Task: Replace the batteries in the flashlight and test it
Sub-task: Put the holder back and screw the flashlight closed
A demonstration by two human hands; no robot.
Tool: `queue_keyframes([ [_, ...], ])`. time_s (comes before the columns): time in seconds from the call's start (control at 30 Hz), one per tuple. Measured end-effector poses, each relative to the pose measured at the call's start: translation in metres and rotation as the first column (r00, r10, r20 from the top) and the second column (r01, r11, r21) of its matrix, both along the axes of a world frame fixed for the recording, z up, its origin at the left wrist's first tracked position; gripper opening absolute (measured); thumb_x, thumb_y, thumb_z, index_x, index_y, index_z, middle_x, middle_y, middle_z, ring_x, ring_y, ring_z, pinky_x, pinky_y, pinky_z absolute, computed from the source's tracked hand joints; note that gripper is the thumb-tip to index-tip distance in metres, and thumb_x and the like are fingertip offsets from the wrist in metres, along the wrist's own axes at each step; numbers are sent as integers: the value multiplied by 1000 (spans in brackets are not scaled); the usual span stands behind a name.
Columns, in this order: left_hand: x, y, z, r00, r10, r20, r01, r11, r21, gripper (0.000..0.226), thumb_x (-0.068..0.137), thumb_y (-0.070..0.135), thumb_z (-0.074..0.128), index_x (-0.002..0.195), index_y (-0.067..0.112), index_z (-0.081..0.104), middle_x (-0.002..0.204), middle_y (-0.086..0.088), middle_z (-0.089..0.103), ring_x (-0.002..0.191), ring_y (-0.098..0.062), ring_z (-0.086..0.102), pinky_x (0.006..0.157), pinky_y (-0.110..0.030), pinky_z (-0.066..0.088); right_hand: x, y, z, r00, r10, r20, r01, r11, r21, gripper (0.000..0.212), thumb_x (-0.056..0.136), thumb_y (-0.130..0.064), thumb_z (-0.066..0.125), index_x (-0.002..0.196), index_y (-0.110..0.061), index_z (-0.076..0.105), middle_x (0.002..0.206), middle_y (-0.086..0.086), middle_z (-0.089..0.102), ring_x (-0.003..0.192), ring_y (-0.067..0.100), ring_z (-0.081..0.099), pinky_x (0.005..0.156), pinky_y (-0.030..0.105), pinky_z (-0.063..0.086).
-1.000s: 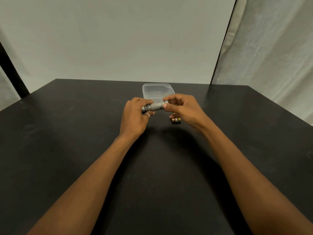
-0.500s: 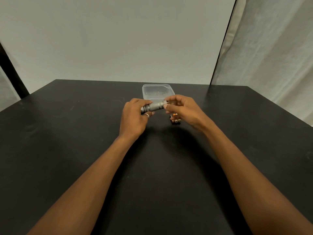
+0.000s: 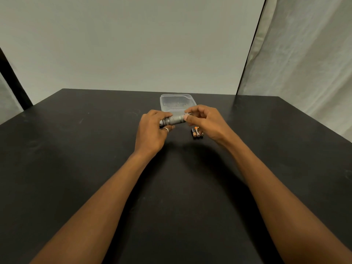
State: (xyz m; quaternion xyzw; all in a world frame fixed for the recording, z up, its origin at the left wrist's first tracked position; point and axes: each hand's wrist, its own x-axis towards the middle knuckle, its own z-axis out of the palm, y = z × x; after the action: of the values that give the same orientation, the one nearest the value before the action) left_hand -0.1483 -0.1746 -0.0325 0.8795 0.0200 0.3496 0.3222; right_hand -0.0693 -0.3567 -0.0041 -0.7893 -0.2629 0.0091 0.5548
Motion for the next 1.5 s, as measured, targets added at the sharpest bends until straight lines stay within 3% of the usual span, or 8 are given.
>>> queue_keyframes([
  [0.1, 0, 1, 0, 1000, 0, 3, 0, 1000, -2, 36, 83, 15, 82, 118, 19, 74, 113, -2, 70, 102, -21, 59, 86, -22, 39, 0, 0, -1, 1000, 5, 6, -5, 1000, -11, 18, 91, -22, 77, 108, -17, 74, 91, 0, 77, 77, 4, 71, 70, 15, 53],
  [0.37, 0, -1, 0, 1000, -11, 11, 11, 1000, 8, 39, 82, 15, 83, 120, 18, 73, 113, -2, 69, 101, -21, 58, 86, -24, 41, -6, 2, -1, 988, -142, 67, 148, 985, -90, 42, 96, -56, 60, 84, -19, 74, 74, -1, 76, 60, 3, 68, 55, 13, 51],
  [0.57, 0, 0, 0, 1000, -1, 17, 1, 1000, -9, 37, 83, 16, 83, 119, 18, 74, 113, -3, 70, 103, -21, 59, 86, -23, 41, -4, -2, 3, 1000, 13, -4, -13, 1000, 18, 22, 94, -19, 74, 114, -10, 72, 83, 1, 73, 68, 2, 68, 54, 10, 46],
  [0.83, -2, -2, 1, 1000, -19, 10, 19, 1000, 2, 39, 83, 16, 82, 121, 17, 73, 114, -3, 69, 103, -21, 58, 87, -23, 40, -12, 2, 2, 980, -168, 108, 181, 976, -123, 51, 99, -56, 57, 82, -10, 72, 68, 1, 75, 55, 2, 67, 50, 10, 48],
  [0.97, -1, -1, 1, 1000, -11, 15, 11, 1000, -4, 38, 83, 16, 82, 121, 17, 73, 115, -4, 69, 104, -21, 58, 87, -22, 40, -9, -1, 6, 1000, -17, 7, 17, 1000, -7, 19, 97, -30, 70, 111, -17, 71, 97, 4, 77, 83, 11, 75, 58, 17, 52],
  [1.07, -1, -1, 1, 1000, -9, 15, 9, 1000, -8, 38, 83, 16, 82, 120, 17, 73, 114, -3, 70, 103, -21, 58, 87, -22, 39, -5, -1, 5, 999, 47, -16, -46, 998, 42, 18, 93, -14, 74, 110, -18, 72, 101, 8, 76, 86, 14, 74, 60, 19, 53],
  [1.33, -2, -2, 2, 1000, -19, 11, 19, 1000, -5, 39, 84, 16, 82, 121, 17, 72, 115, -3, 69, 104, -22, 58, 88, -22, 40, -9, 3, 1, 988, -138, 63, 142, 987, -80, 44, 97, -54, 61, 85, -14, 76, 74, 1, 77, 63, 5, 72, 54, 13, 50],
  [1.5, -2, -2, 1, 1000, -8, 22, 9, 1000, -24, 38, 84, 15, 82, 121, 16, 72, 115, -5, 69, 105, -23, 59, 89, -26, 43, -6, -1, 7, 998, 48, -50, -45, 996, 74, 18, 93, -19, 75, 110, -18, 71, 102, 11, 75, 87, 17, 73, 57, 22, 55],
])
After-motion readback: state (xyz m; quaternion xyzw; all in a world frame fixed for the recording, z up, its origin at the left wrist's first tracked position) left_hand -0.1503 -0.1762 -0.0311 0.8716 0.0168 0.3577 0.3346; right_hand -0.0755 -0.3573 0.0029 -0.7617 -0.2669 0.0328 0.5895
